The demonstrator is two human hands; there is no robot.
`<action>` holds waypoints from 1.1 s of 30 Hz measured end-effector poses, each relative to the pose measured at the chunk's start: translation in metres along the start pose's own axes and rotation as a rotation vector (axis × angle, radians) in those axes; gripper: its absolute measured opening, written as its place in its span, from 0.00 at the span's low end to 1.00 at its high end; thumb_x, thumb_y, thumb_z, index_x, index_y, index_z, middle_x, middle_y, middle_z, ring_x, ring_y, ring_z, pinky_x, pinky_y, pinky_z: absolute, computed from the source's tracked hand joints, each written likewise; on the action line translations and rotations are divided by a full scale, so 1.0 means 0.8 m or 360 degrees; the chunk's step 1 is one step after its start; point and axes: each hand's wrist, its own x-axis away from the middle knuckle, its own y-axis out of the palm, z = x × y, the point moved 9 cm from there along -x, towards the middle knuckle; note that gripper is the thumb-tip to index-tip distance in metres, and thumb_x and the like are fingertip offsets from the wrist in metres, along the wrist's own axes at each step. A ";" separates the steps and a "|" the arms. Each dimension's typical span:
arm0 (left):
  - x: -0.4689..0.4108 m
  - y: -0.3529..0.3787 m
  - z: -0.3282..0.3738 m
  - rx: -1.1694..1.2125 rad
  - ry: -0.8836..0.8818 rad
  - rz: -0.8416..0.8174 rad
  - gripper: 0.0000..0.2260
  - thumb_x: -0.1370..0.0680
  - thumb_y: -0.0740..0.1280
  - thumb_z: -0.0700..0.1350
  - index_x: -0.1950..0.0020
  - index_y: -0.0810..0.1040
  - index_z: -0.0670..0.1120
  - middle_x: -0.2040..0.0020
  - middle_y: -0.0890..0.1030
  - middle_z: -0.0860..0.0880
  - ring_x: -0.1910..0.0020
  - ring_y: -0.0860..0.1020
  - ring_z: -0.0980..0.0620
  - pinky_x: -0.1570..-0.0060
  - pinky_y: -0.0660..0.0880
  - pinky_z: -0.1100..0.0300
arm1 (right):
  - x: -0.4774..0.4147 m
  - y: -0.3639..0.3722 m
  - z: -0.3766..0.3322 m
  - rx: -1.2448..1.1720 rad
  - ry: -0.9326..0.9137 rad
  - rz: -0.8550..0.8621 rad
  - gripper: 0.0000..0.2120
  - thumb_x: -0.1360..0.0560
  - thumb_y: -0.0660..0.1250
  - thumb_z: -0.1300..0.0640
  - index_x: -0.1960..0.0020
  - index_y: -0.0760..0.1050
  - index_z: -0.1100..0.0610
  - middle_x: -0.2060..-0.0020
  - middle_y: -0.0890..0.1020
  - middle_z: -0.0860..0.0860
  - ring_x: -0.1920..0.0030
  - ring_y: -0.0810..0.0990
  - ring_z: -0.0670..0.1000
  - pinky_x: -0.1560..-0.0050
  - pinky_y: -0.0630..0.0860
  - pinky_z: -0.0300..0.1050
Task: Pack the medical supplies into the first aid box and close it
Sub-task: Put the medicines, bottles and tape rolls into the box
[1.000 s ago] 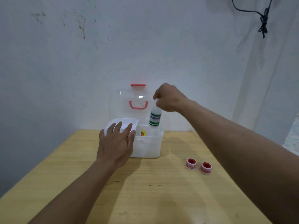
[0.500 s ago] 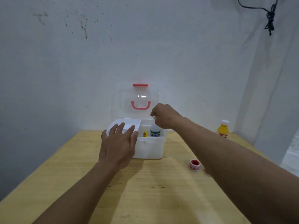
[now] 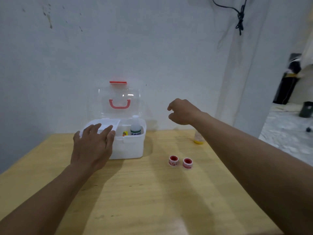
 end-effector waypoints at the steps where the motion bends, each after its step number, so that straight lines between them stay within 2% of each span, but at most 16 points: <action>1: 0.000 0.000 0.000 -0.0005 0.0001 0.0001 0.30 0.21 0.39 0.61 0.27 0.69 0.57 0.27 0.69 0.45 0.26 0.62 0.44 0.30 0.55 0.39 | 0.003 -0.003 0.013 0.0082 0.0041 0.0015 0.19 0.24 0.63 0.56 0.33 0.73 0.55 0.39 0.77 0.53 0.41 0.78 0.57 0.43 0.77 0.51; 3: 0.000 0.002 0.000 -0.0016 0.0008 -0.0004 0.30 0.21 0.38 0.61 0.27 0.69 0.57 0.27 0.69 0.45 0.26 0.63 0.44 0.30 0.55 0.38 | 0.011 -0.004 0.037 0.0293 0.0116 0.0000 0.16 0.24 0.63 0.54 0.37 0.73 0.57 0.42 0.78 0.54 0.43 0.78 0.58 0.46 0.77 0.52; 6: 0.000 0.003 0.002 -0.0012 0.0003 -0.0019 0.30 0.21 0.38 0.61 0.27 0.68 0.57 0.27 0.69 0.45 0.26 0.62 0.44 0.29 0.54 0.39 | 0.025 0.003 0.076 0.0530 0.0273 -0.0125 0.07 0.25 0.63 0.55 0.51 0.71 0.57 0.48 0.74 0.55 0.48 0.75 0.59 0.53 0.73 0.50; 9: -0.001 0.004 0.002 -0.0017 -0.0004 -0.0027 0.30 0.22 0.38 0.62 0.27 0.68 0.57 0.27 0.69 0.46 0.26 0.62 0.45 0.29 0.54 0.39 | 0.037 0.019 0.104 0.0572 0.0389 -0.0228 0.02 0.25 0.61 0.60 0.57 0.69 0.58 0.47 0.74 0.56 0.56 0.75 0.57 0.58 0.72 0.48; 12: -0.002 0.003 0.003 -0.0007 0.0001 -0.0031 0.30 0.22 0.39 0.62 0.27 0.69 0.57 0.27 0.70 0.45 0.27 0.63 0.44 0.29 0.55 0.38 | 0.038 0.020 0.112 0.0555 0.0361 -0.0104 0.02 0.24 0.60 0.65 0.52 0.69 0.60 0.44 0.69 0.58 0.59 0.74 0.58 0.60 0.71 0.48; 14: -0.002 0.003 0.003 -0.0013 0.0003 -0.0044 0.31 0.22 0.38 0.62 0.27 0.69 0.57 0.27 0.70 0.45 0.26 0.63 0.44 0.29 0.54 0.38 | 0.035 0.012 0.110 0.0532 0.0319 0.0047 0.10 0.23 0.61 0.66 0.43 0.69 0.61 0.44 0.70 0.59 0.57 0.75 0.60 0.60 0.71 0.50; 15: -0.001 0.004 0.003 -0.0020 0.0005 -0.0050 0.31 0.22 0.37 0.62 0.27 0.68 0.57 0.27 0.69 0.46 0.26 0.62 0.44 0.29 0.54 0.38 | 0.035 0.009 0.108 0.0514 0.0298 0.0095 0.11 0.23 0.62 0.66 0.42 0.68 0.61 0.45 0.71 0.59 0.58 0.74 0.60 0.60 0.71 0.50; 19: -0.002 0.005 0.000 0.0010 0.0001 -0.0101 0.32 0.23 0.36 0.63 0.25 0.65 0.58 0.26 0.68 0.47 0.25 0.60 0.46 0.28 0.52 0.40 | 0.033 0.004 0.100 0.0426 0.0286 0.0102 0.05 0.24 0.61 0.66 0.51 0.66 0.60 0.52 0.70 0.57 0.57 0.72 0.58 0.59 0.69 0.48; 21: -0.004 0.001 -0.001 0.0119 -0.0009 -0.0082 0.32 0.23 0.38 0.64 0.25 0.64 0.58 0.26 0.69 0.48 0.25 0.62 0.47 0.28 0.54 0.41 | 0.034 -0.001 0.094 0.0365 0.0281 0.0102 0.05 0.24 0.62 0.66 0.52 0.66 0.60 0.53 0.70 0.57 0.56 0.72 0.58 0.59 0.69 0.48; 23: -0.007 -0.012 -0.003 0.0339 -0.0052 0.0011 0.30 0.22 0.42 0.63 0.25 0.66 0.54 0.29 0.72 0.48 0.28 0.66 0.45 0.30 0.60 0.43 | 0.032 -0.009 0.084 0.0295 0.0259 0.0134 0.05 0.24 0.62 0.64 0.48 0.68 0.60 0.50 0.72 0.57 0.53 0.74 0.59 0.57 0.71 0.49; 25: -0.009 -0.022 -0.006 0.0468 -0.0084 0.0089 0.29 0.22 0.46 0.61 0.26 0.68 0.52 0.30 0.73 0.47 0.30 0.68 0.45 0.32 0.63 0.45 | 0.029 -0.019 0.069 0.0189 0.0218 0.0177 0.11 0.24 0.62 0.63 0.42 0.71 0.60 0.45 0.74 0.58 0.48 0.76 0.60 0.50 0.75 0.52; 28: -0.008 -0.018 -0.010 0.0393 -0.0069 0.0030 0.30 0.22 0.44 0.62 0.25 0.67 0.51 0.28 0.71 0.44 0.27 0.65 0.44 0.30 0.62 0.44 | 0.024 -0.043 0.035 0.0035 0.0121 0.0278 0.15 0.25 0.62 0.61 0.39 0.73 0.58 0.42 0.75 0.57 0.43 0.76 0.60 0.45 0.75 0.53; 31: -0.004 0.000 -0.012 0.0236 -0.0056 -0.0103 0.31 0.22 0.41 0.62 0.23 0.62 0.53 0.24 0.65 0.44 0.23 0.56 0.45 0.26 0.54 0.41 | 0.020 -0.065 -0.008 -0.0113 -0.0016 0.0351 0.16 0.26 0.63 0.62 0.39 0.75 0.56 0.39 0.76 0.56 0.43 0.76 0.57 0.48 0.76 0.50; 33: -0.003 0.002 -0.011 0.0232 -0.0060 -0.0107 0.31 0.22 0.40 0.62 0.23 0.61 0.54 0.23 0.63 0.45 0.22 0.54 0.46 0.26 0.53 0.42 | 0.021 -0.073 -0.041 -0.0192 -0.0129 0.0372 0.15 0.25 0.63 0.62 0.39 0.76 0.55 0.38 0.76 0.55 0.45 0.76 0.55 0.52 0.76 0.48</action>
